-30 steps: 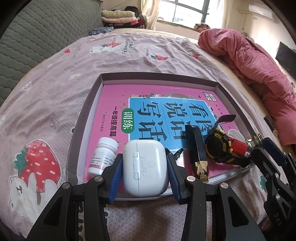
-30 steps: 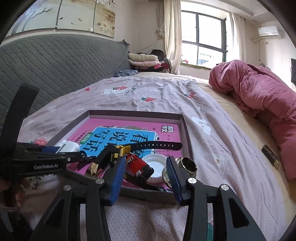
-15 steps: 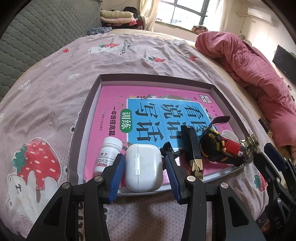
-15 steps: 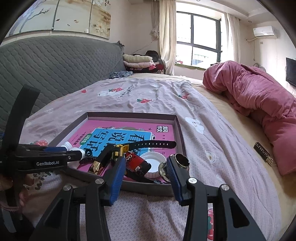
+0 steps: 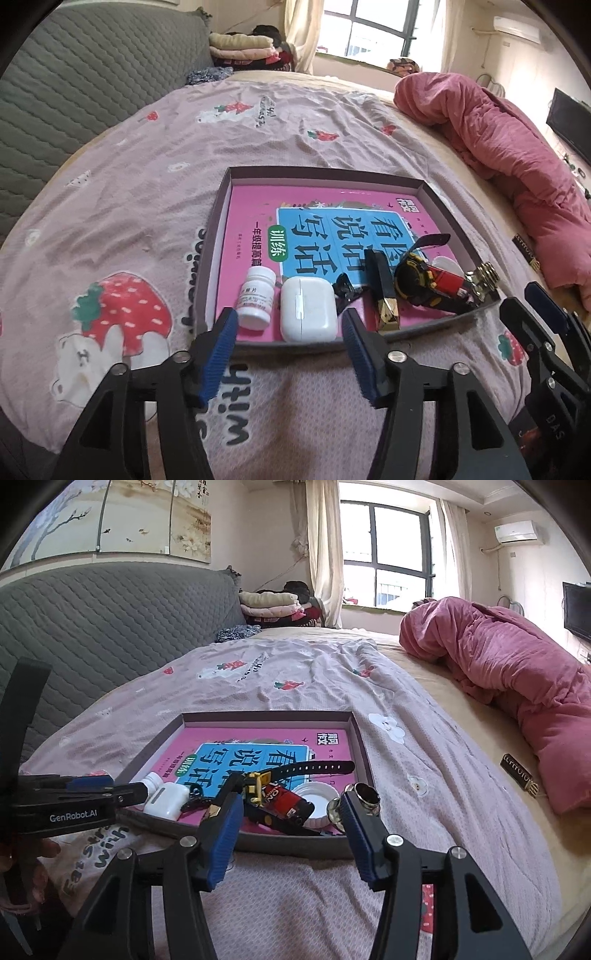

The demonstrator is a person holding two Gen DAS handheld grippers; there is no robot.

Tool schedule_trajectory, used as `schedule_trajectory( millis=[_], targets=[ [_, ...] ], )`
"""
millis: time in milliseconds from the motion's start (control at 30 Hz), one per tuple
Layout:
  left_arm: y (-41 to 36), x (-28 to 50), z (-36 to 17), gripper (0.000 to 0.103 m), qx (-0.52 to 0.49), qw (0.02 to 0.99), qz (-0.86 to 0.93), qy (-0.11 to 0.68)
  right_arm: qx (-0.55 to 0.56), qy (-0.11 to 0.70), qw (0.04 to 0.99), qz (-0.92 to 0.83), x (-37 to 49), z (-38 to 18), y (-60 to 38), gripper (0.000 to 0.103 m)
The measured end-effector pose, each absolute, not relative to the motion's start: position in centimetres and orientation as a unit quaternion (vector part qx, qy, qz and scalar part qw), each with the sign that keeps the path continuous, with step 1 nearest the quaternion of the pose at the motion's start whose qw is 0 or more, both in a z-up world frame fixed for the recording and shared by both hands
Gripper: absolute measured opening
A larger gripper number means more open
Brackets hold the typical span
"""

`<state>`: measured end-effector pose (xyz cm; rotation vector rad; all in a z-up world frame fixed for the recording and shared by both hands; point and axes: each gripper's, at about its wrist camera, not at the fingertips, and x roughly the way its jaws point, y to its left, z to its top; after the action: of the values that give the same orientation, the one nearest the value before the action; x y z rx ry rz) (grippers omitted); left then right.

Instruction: Organize rigid objects

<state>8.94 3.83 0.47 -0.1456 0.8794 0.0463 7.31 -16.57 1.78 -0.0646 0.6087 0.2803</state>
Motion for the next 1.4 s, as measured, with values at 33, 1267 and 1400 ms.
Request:
schedule_trajectory(
  millis=[33, 1267, 1400],
  targets=[
    [3.7, 8.5, 0.8, 0.066, -0.067, 0.903, 0.025, 0.424, -0.032, 0.301, 0.944, 0.135, 7.2, 2.0, -16.5, 0.054],
    [1.3, -0.7, 2.3, 0.074, -0.045, 0.907, 0.068, 0.412, 0.0, 0.38, 0.917, 0.122, 1.3, 0.6, -16.4, 0.055],
    [1.3, -0.3, 0.9, 0.074, -0.042, 0.903, 0.073, 0.421, -0.003, 0.39, 0.913, 0.117, 2.1, -0.5, -16.1, 0.055]
  ],
)
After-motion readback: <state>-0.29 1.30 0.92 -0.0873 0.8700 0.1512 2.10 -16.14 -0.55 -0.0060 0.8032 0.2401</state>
